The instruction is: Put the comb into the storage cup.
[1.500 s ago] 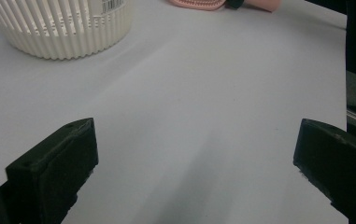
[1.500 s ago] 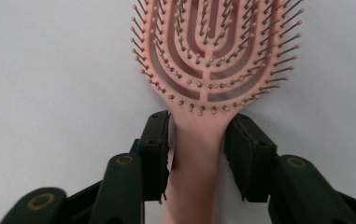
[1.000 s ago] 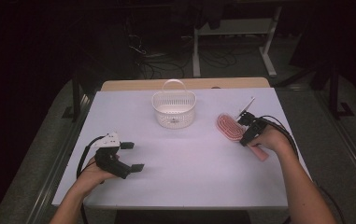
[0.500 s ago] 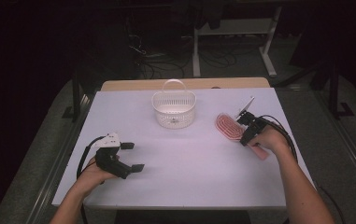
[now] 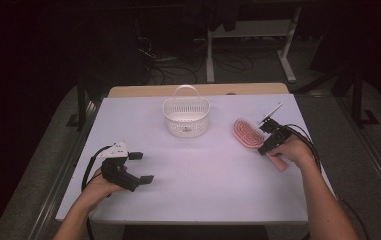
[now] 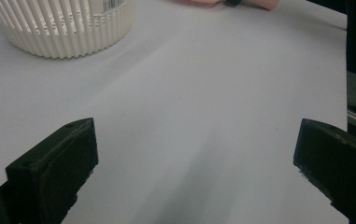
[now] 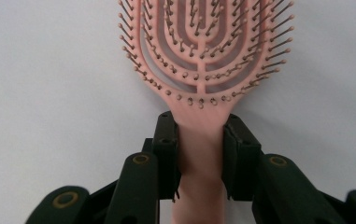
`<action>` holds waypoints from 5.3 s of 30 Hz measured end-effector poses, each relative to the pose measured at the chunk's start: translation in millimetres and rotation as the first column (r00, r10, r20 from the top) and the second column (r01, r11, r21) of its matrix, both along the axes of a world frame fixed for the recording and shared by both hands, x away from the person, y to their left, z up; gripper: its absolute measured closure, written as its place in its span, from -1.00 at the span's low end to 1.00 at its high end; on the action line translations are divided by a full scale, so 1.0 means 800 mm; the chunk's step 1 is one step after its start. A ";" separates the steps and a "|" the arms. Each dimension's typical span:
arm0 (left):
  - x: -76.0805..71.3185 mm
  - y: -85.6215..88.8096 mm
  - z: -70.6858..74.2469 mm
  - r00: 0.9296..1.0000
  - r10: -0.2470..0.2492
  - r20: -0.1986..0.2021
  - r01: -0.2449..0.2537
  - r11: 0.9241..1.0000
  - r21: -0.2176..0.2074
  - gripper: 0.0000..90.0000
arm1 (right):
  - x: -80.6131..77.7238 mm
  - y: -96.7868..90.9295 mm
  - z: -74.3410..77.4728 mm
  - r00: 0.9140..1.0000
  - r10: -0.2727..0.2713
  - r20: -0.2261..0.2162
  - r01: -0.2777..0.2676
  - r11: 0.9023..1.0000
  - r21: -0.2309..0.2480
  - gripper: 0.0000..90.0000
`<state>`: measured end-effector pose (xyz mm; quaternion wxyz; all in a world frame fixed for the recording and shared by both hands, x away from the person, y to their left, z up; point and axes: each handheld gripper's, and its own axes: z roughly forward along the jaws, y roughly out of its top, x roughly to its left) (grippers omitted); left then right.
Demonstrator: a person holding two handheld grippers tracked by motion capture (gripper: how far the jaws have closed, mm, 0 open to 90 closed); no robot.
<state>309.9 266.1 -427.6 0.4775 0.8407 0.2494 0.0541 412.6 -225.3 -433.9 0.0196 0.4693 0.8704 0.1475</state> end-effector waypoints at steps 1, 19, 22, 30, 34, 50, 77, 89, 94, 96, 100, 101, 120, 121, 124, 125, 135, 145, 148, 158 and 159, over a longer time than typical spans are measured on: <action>0.000 0.000 0.000 1.000 0.000 0.000 0.000 1.000 0.000 -1.00 | 0.000 -0.002 0.001 1.000 -0.001 0.004 0.001 1.000 0.012 0.53; 0.000 0.000 0.000 1.000 0.003 0.001 -0.003 1.000 0.001 -1.00 | -0.008 -0.018 0.025 0.991 -0.048 0.129 0.025 0.984 0.174 0.53; 0.000 0.000 0.000 1.000 0.004 0.001 -0.004 1.000 0.001 -1.00 | -0.008 -0.018 0.028 0.988 -0.052 0.144 0.023 0.980 0.200 0.53; 0.000 0.000 -0.001 1.000 0.001 0.002 -0.001 1.000 0.004 -1.00 | -0.010 -0.023 0.036 0.978 -0.084 0.193 0.032 0.966 0.258 0.53; 0.000 -0.001 -0.001 1.000 -0.001 0.005 0.001 1.000 0.011 -1.00 | -0.015 -0.025 0.038 0.971 -0.096 0.219 0.032 0.960 0.279 0.53; -0.001 -0.003 -0.003 1.000 -0.003 0.013 0.003 1.000 0.030 -1.00 | -0.034 -0.009 0.037 0.948 -0.050 0.315 -0.058 0.945 0.323 0.52; 0.001 -0.002 0.002 1.000 0.013 0.017 -0.013 1.000 0.010 -1.00 | -0.054 0.041 0.056 0.908 0.041 0.417 -0.205 0.911 0.357 0.52; -0.001 0.000 0.001 1.000 0.019 0.018 -0.019 1.000 0.010 -1.00 | -0.059 0.069 0.057 0.888 0.092 0.451 -0.276 0.890 0.363 0.52; -0.001 0.001 0.002 1.000 0.024 0.020 -0.025 1.000 0.007 -1.00 | -0.061 0.084 0.055 0.882 0.116 0.457 -0.303 0.882 0.361 0.52; -0.001 0.000 0.002 1.000 0.024 0.020 -0.024 1.000 0.007 -1.00 | -0.062 0.090 0.054 0.880 0.129 0.457 -0.314 0.879 0.359 0.52; 0.001 -0.001 0.004 1.000 0.022 0.020 -0.022 1.000 -0.003 -1.00 | -0.065 0.101 0.053 0.873 0.152 0.464 -0.339 0.872 0.352 0.52; 0.001 -0.001 0.005 1.000 0.021 0.019 -0.021 1.000 -0.008 -1.00 | -0.066 0.102 0.053 0.873 0.153 0.463 -0.340 0.872 0.353 0.52; 0.026 -0.030 0.034 0.999 -0.018 0.048 0.020 1.000 -0.023 -1.00 | -0.069 0.109 0.057 0.858 0.151 0.490 -0.356 0.863 0.358 0.52; 0.028 -0.032 0.036 0.998 -0.021 0.051 0.022 0.999 -0.025 -1.00 | -0.069 0.108 0.058 0.858 0.151 0.491 -0.356 0.864 0.357 0.52; 0.032 -0.035 0.039 0.998 -0.024 0.060 0.025 0.999 -0.027 -1.00 | -0.069 0.108 0.058 0.858 0.147 0.492 -0.354 0.864 0.359 0.52; 0.034 -0.037 0.041 0.997 -0.027 0.067 0.029 0.999 -0.031 -1.00 | -0.069 0.107 0.058 0.857 0.146 0.495 -0.354 0.864 0.358 0.52; 0.050 -0.056 0.049 0.996 -0.042 0.083 0.047 0.998 -0.051 -1.00 | -0.067 0.106 0.057 0.855 0.133 0.502 -0.346 0.866 0.360 0.52; 0.062 -0.076 0.055 0.995 -0.056 0.087 0.063 0.995 -0.075 -1.00 | -0.069 0.111 0.055 0.848 0.138 0.512 -0.356 0.864 0.355 0.52; 0.064 -0.080 0.052 0.995 -0.055 0.086 0.062 0.995 -0.084 -1.00 | -0.069 0.113 0.054 0.846 0.140 0.515 -0.360 0.863 0.355 0.52; 0.061 -0.092 0.046 0.996 -0.058 0.072 0.064 0.994 -0.084 -1.00 | -0.070 0.122 0.049 0.842 0.149 0.518 -0.366 0.863 0.348 0.52; 0.061 -0.093 0.046 0.996 -0.057 0.070 0.063 0.994 -0.087 -1.00 | -0.071 0.124 0.048 0.842 0.149 0.518 -0.366 0.863 0.347 0.52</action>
